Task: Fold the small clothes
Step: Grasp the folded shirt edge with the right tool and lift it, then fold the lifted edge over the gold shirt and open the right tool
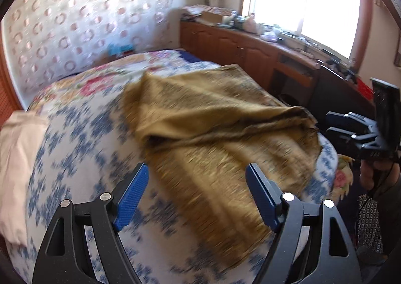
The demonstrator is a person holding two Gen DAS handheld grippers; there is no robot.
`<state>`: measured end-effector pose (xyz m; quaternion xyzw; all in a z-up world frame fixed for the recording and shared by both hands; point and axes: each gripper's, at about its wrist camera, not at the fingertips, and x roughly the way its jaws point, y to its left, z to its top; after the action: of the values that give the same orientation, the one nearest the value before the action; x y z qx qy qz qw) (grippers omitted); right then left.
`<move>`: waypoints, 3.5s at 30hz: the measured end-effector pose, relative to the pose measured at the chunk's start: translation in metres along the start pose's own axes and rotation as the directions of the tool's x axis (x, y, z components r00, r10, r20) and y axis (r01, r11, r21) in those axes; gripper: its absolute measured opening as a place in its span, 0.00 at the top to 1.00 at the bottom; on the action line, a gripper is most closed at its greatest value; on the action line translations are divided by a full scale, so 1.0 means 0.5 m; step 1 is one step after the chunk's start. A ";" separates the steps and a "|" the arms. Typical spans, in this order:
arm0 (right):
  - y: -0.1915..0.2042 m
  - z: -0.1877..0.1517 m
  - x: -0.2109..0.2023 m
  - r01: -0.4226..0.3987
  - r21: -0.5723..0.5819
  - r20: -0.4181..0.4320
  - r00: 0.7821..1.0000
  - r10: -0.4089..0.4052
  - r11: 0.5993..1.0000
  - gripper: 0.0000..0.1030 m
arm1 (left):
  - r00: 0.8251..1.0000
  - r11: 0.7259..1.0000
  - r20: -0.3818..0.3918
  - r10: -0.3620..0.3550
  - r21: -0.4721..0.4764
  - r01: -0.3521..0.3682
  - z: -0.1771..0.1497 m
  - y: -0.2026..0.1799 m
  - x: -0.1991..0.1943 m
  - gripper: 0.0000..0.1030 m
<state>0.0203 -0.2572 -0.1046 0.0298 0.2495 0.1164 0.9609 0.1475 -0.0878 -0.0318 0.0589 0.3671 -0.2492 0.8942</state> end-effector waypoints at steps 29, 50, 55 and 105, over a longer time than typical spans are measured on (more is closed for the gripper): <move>0.293 0.195 0.384 -0.102 -0.487 -0.278 0.960 -0.044 0.867 0.21 | 1.000 0.987 0.001 0.014 -0.158 -0.014 -0.105 0.087 0.011 0.22; -0.045 0.377 0.366 0.077 0.028 -0.153 0.986 -0.072 0.997 0.93 | 0.999 0.991 -0.043 0.008 -0.136 -0.014 -0.110 0.065 0.043 0.22; -0.065 0.364 0.425 0.204 -0.012 -0.229 0.952 -0.202 0.979 0.83 | 0.999 0.991 -0.043 0.007 -0.133 -0.013 -0.112 0.063 0.045 0.22; -0.015 0.063 0.087 0.092 -0.121 -0.143 0.984 -0.109 0.988 0.92 | 1.000 0.995 -0.003 0.002 -0.103 -0.002 -0.116 0.028 0.004 0.26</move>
<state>0.0742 -0.2541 -0.0986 -0.0465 0.3151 0.0835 0.9443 0.1191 -0.0598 -0.0764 0.0134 0.3805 -0.2290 0.8959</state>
